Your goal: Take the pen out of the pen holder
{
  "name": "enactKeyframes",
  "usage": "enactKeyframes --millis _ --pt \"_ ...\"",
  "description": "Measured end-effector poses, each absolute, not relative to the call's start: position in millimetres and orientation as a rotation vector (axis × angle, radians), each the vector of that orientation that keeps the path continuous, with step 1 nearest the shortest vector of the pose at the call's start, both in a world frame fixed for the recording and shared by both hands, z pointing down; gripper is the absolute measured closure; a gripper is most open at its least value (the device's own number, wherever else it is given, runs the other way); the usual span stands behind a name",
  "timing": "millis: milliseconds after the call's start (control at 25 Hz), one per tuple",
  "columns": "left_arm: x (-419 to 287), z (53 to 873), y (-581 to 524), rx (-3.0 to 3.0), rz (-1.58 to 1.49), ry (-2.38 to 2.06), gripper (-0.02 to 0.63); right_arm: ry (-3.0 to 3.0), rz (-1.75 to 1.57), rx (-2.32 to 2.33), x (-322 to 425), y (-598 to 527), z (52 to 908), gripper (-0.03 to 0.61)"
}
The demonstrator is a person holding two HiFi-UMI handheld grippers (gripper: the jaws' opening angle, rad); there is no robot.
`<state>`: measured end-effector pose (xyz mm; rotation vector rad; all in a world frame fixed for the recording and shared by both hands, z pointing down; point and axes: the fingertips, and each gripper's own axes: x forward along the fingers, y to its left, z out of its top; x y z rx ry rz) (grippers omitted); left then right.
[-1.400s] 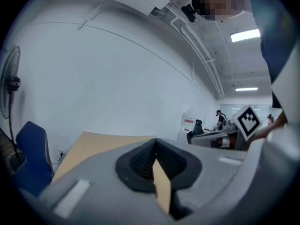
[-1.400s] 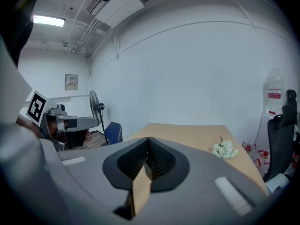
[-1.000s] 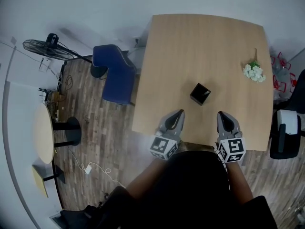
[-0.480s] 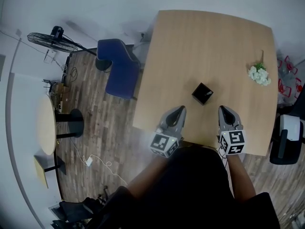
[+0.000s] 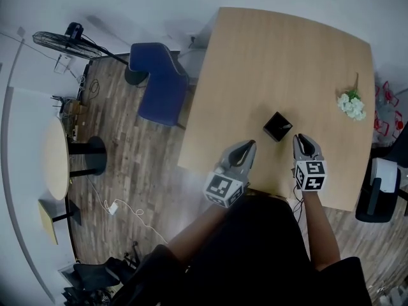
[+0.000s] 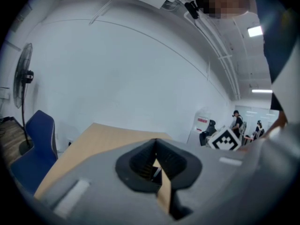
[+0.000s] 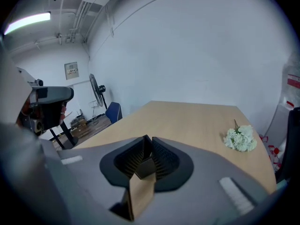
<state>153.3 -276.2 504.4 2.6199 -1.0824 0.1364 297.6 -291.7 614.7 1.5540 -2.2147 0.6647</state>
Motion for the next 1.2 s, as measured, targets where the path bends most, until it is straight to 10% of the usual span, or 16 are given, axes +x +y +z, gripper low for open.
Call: enactKeyframes --millis 1200 --pt "129.0 555.9 -292.6 2.539 0.218 -1.017 0.611 -2.054 0.650 1.421 280.0 -348.8 709.4 0.483"
